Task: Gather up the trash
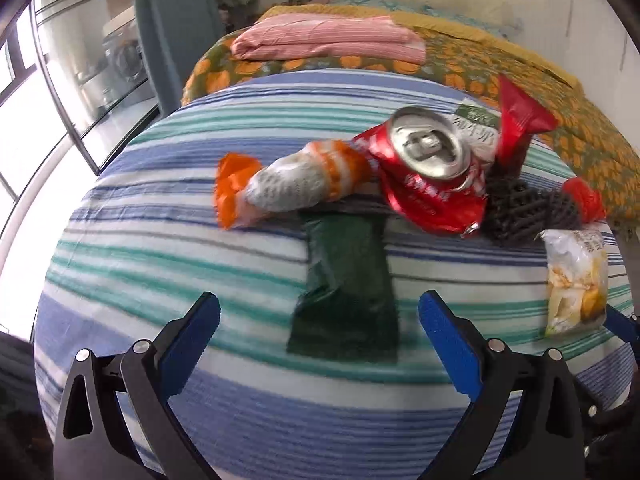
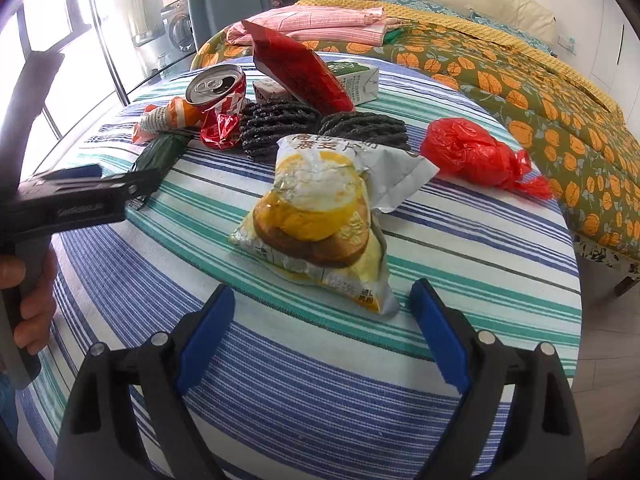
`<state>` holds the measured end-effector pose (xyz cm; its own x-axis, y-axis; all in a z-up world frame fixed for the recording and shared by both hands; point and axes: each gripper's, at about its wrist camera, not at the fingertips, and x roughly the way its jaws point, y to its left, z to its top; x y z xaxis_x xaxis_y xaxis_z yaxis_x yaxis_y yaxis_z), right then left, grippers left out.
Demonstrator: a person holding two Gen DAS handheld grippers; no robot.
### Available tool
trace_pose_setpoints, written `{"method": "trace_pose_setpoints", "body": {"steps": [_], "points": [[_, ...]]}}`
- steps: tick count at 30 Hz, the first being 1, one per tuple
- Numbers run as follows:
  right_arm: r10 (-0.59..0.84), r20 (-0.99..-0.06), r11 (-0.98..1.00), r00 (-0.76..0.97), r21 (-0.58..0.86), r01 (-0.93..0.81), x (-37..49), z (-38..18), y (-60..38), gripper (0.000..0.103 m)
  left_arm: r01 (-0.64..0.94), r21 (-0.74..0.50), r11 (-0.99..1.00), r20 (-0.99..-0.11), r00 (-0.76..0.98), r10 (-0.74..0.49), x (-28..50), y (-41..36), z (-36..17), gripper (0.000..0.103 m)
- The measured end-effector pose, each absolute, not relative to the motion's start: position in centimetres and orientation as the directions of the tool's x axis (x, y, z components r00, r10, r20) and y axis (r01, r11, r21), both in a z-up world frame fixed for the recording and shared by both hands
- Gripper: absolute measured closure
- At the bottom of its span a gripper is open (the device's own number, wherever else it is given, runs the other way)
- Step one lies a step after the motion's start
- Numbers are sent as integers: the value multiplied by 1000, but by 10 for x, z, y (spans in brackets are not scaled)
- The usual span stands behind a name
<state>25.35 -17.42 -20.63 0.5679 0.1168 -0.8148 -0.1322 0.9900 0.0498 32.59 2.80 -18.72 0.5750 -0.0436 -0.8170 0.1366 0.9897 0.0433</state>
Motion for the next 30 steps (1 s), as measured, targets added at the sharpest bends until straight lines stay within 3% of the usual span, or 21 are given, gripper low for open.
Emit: {"method": "trace_pose_setpoints", "body": {"steps": [3,6,8,11,19,21,23,26,30], "points": [[116,-815,990,568,49,-132,254,-206,-174,15,149,48,988,-825,564,-46,340,19,-189,8],[117,-815,990,568,50,-132,254,-206,-174,15,146,16,989,-833,550,-67,347,22,-193,28],[117,-815,990,568,50,-132,254,-206,-174,15,144,15,989,-824,562,-69,345,24,-192,58],[117,-815,990,568,50,-132,254,-206,-175,15,154,5,988,-826,558,-82,332,29,-188,65],[117,-815,990,567,50,-132,254,-206,-174,15,238,-42,970,-818,549,-170,232,45,-176,64],[117,-815,990,567,50,-132,254,-206,-174,15,240,-28,970,-822,548,-159,214,47,-180,52],[117,-815,990,567,50,-132,254,-206,-174,15,232,14,973,-814,567,-124,205,47,-183,27],[118,-815,990,567,52,-132,254,-206,-174,15,197,67,978,-819,570,-59,205,52,-191,21],[118,-815,990,567,52,-131,254,-206,-174,15,162,10,987,-826,558,-83,213,66,-195,12]]}}
